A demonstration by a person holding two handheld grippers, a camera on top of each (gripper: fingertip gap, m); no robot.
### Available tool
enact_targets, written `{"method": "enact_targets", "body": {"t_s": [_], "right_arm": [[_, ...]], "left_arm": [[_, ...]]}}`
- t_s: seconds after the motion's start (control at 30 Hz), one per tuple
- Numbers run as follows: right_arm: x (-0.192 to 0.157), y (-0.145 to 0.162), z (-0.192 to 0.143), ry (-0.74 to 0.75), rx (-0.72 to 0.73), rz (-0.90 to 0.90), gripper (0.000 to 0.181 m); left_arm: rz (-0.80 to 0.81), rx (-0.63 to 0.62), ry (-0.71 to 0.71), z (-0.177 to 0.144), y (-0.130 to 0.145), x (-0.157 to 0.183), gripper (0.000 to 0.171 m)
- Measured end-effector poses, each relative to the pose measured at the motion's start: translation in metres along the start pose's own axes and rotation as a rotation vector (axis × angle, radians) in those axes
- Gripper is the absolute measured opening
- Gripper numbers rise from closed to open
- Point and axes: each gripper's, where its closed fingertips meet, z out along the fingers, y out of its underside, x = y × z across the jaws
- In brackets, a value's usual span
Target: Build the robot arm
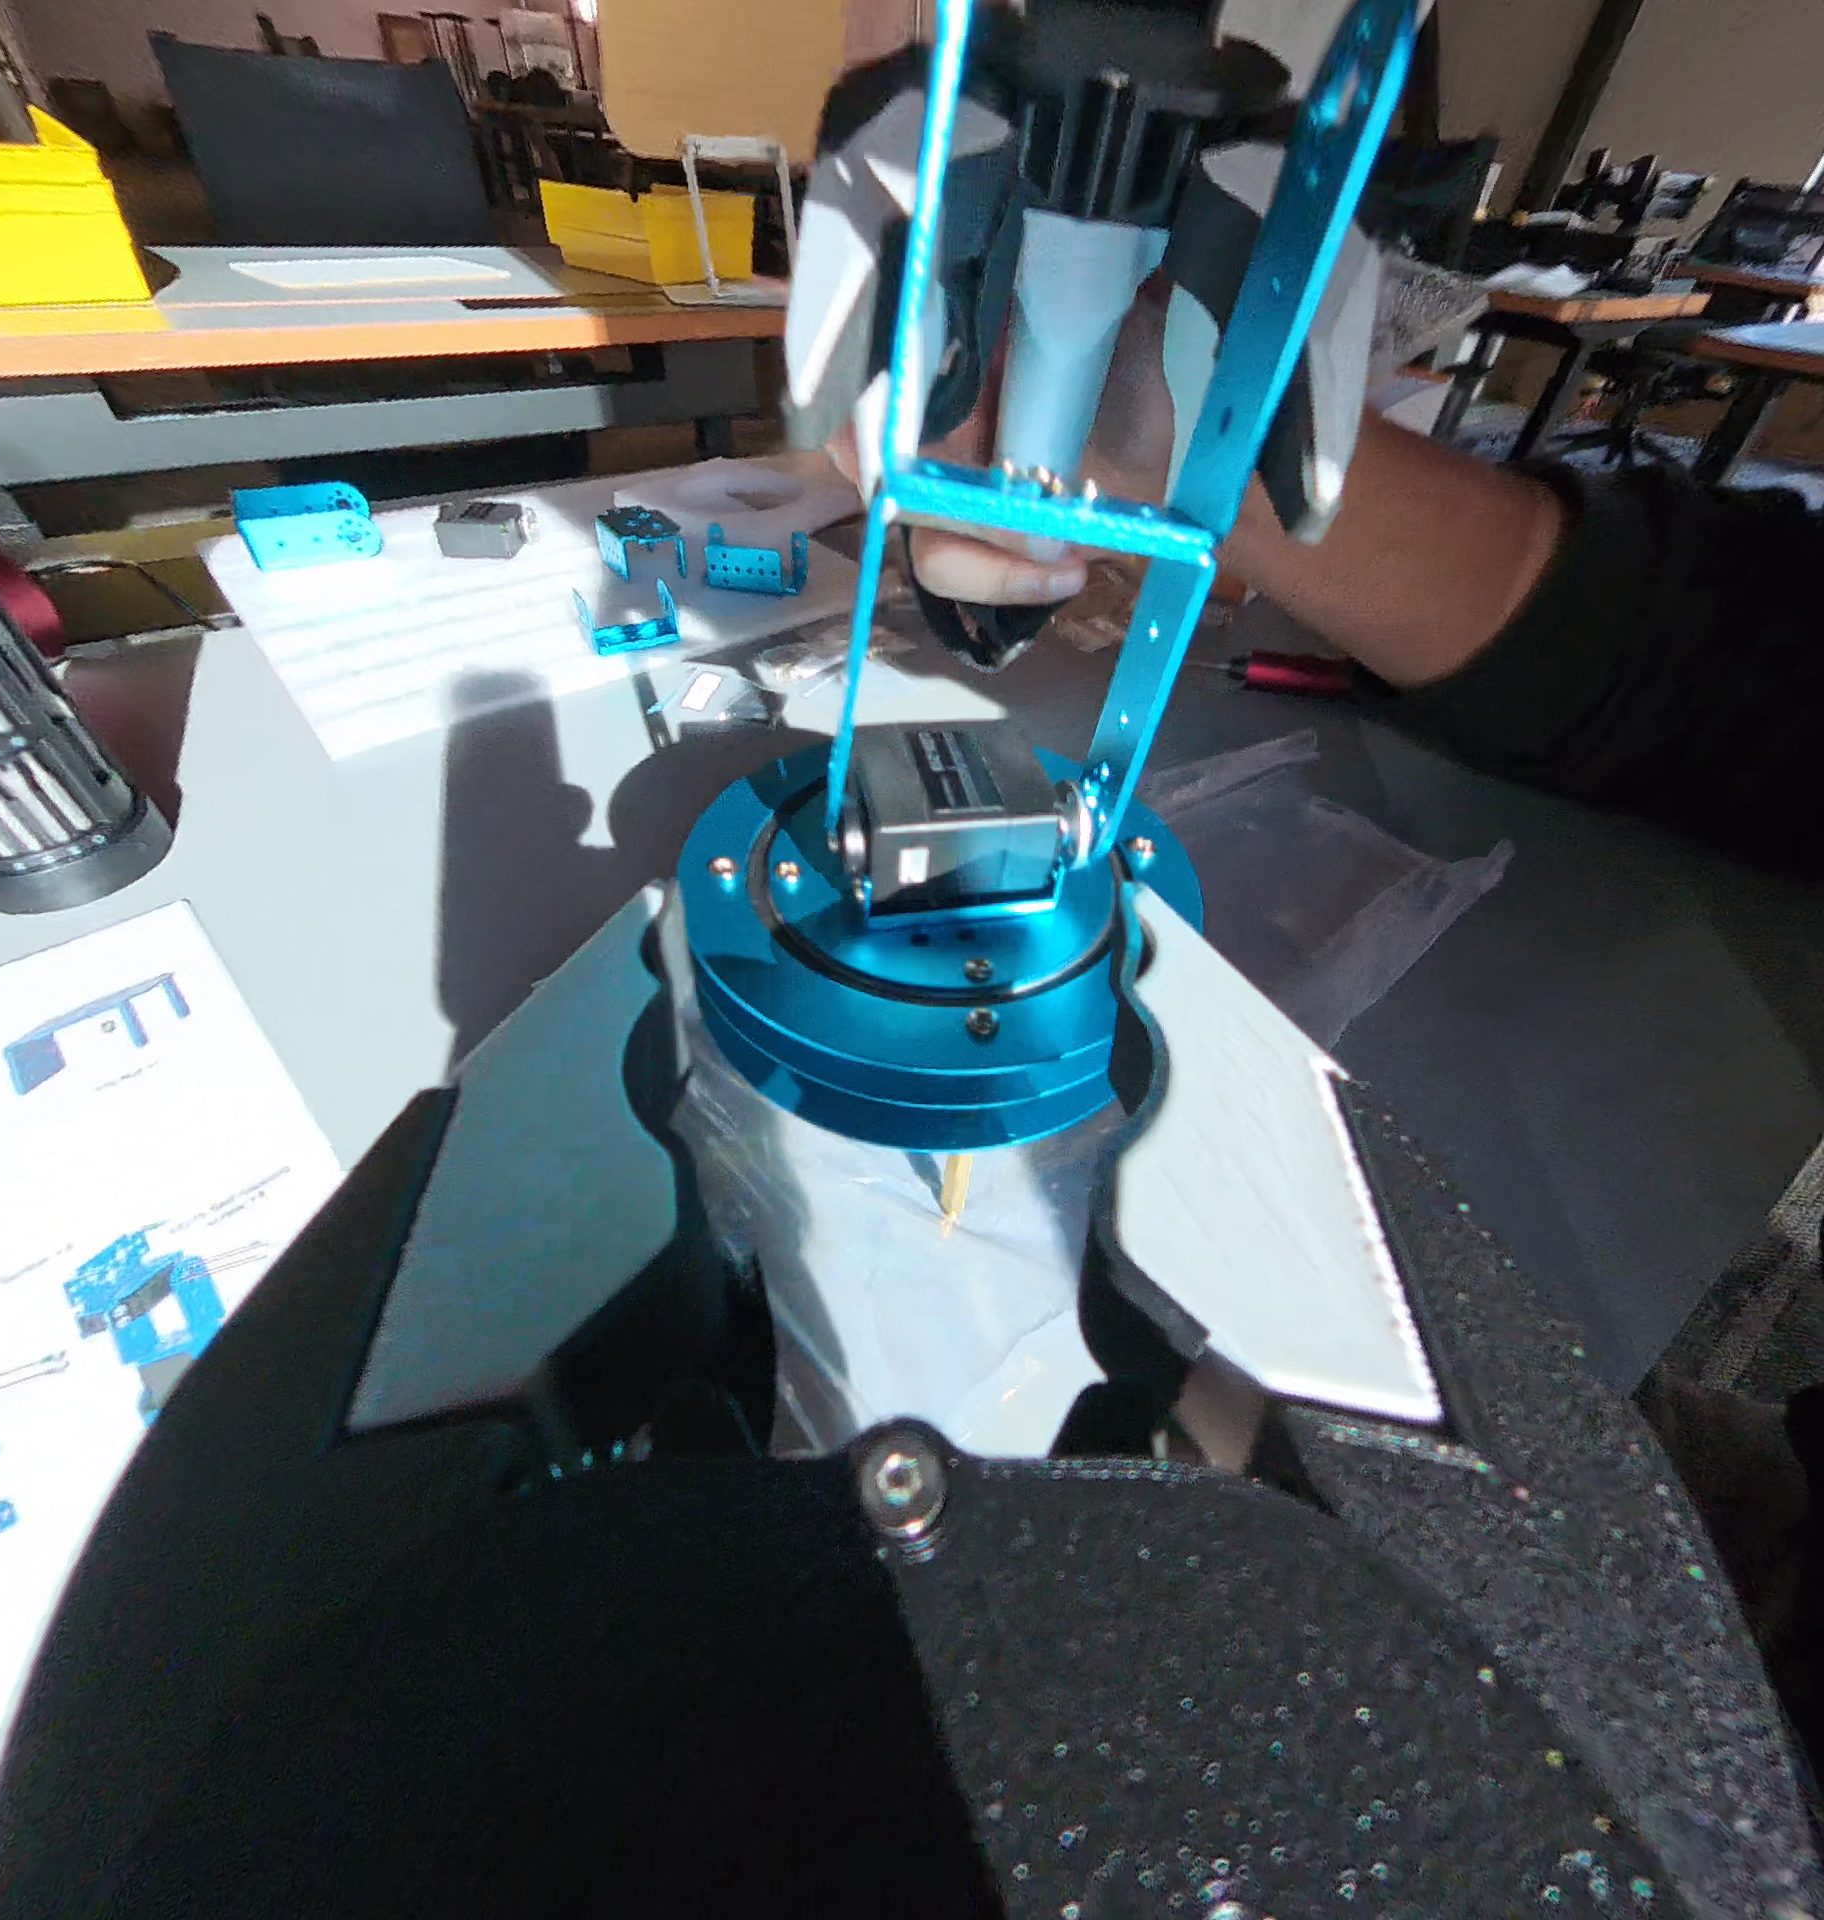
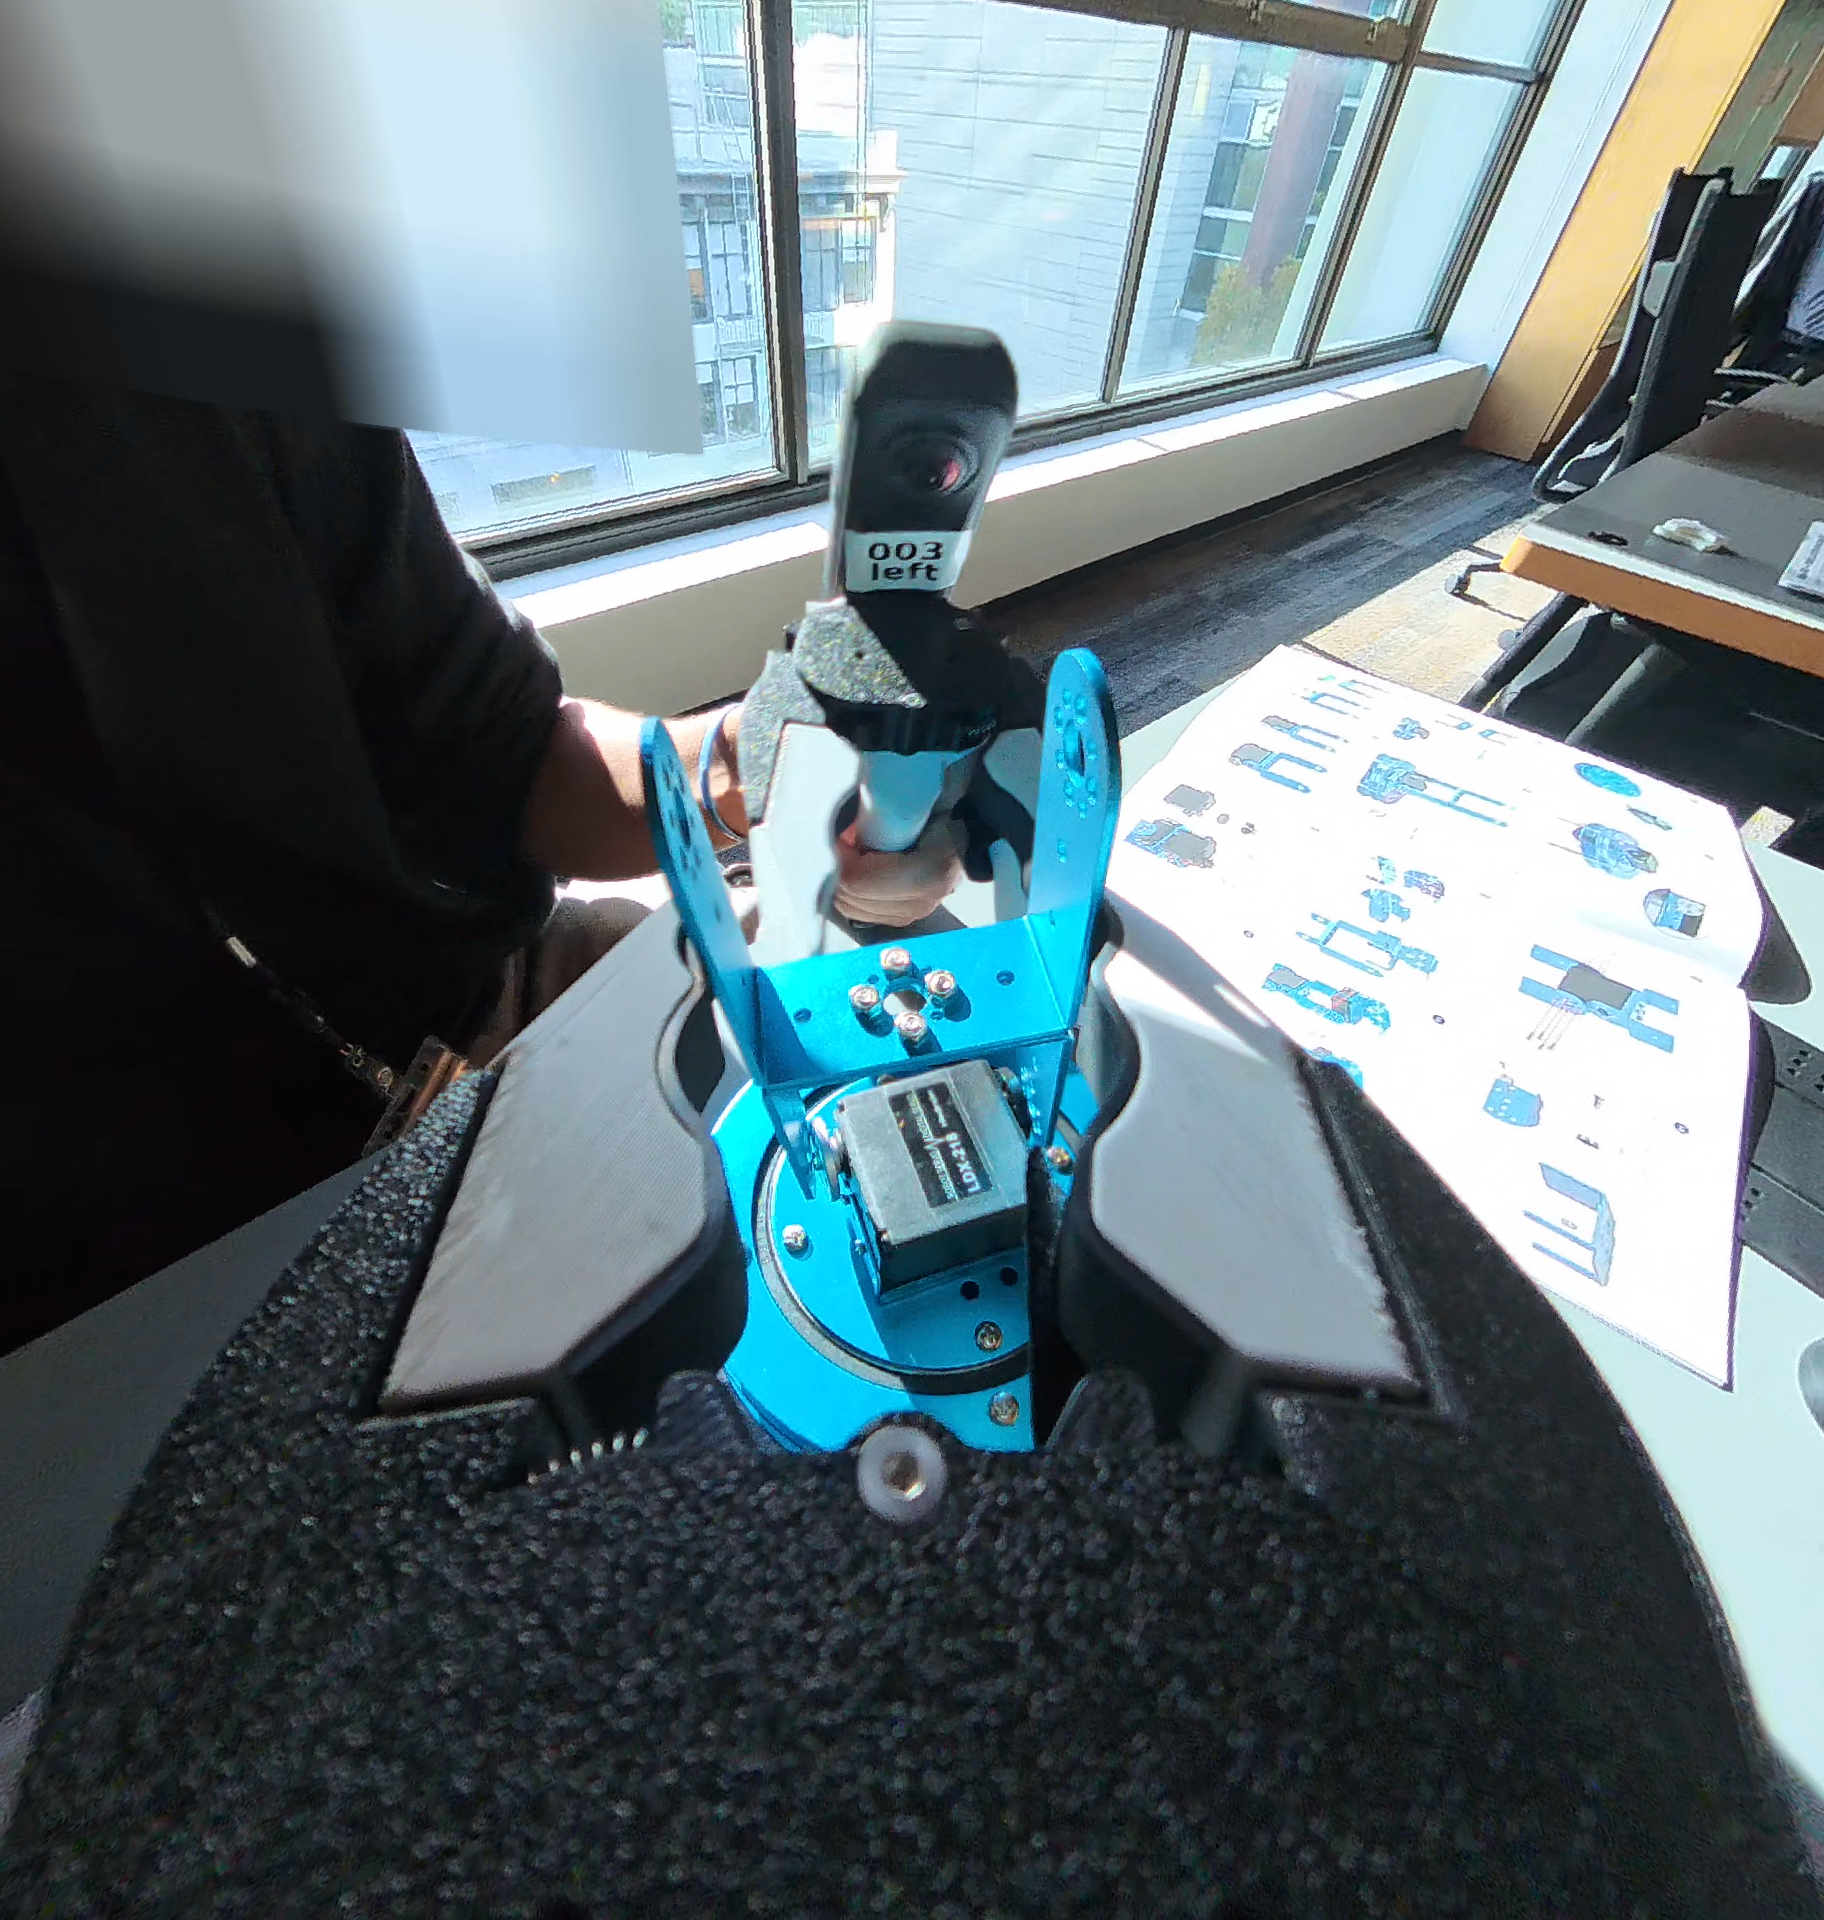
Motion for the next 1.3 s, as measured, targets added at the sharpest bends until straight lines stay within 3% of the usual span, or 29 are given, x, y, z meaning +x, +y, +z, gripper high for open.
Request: {"method": "enact_targets", "body": {"t_s": [0.1, 0.17, 0.37, 0.73, 0.97, 1.1, 1.23, 1.3], "right_arm": [[0.001, 0.001, -0.002, -0.016, 0.003, 0.01, 0.067], [0.001, 0.0, -0.002, -0.023, 0.004, 0.009, 0.067], [0.001, 0.001, -0.003, -0.048, 0.005, -0.001, 0.065], [0.001, 0.001, -0.002, -0.144, -0.013, 0.041, 0.065], [0.005, 0.006, -0.002, -0.139, -0.04, 0.07, 0.065], [0.007, 0.01, -0.001, -0.113, -0.079, 0.027, 0.065], [0.004, 0.008, -0.001, -0.122, -0.062, -0.006, 0.065], [0.003, 0.007, 0.0, -0.137, -0.039, -0.012, 0.065]], "left_arm": [[0.031, -0.036, 0.006, 0.014, 0.004, 0.017, 0.103], [0.015, -0.022, -0.021, 0.021, -0.003, 0.016, 0.105], [0.032, -0.082, -0.1, 0.036, 0.007, 0.015, 0.092], [0.0, 0.023, -0.075, 0.037, -0.006, 0.004, 0.082], [0.095, 0.066, -0.116, 0.032, -0.013, 0.011, 0.074], [-0.006, 0.154, 0.011, 0.017, -0.033, 0.01, 0.059], [-0.101, 0.151, 0.223, 0.012, -0.037, -0.004, 0.058], [-0.136, 0.104, 0.396, 0.012, -0.035, -0.005, 0.058]]}}
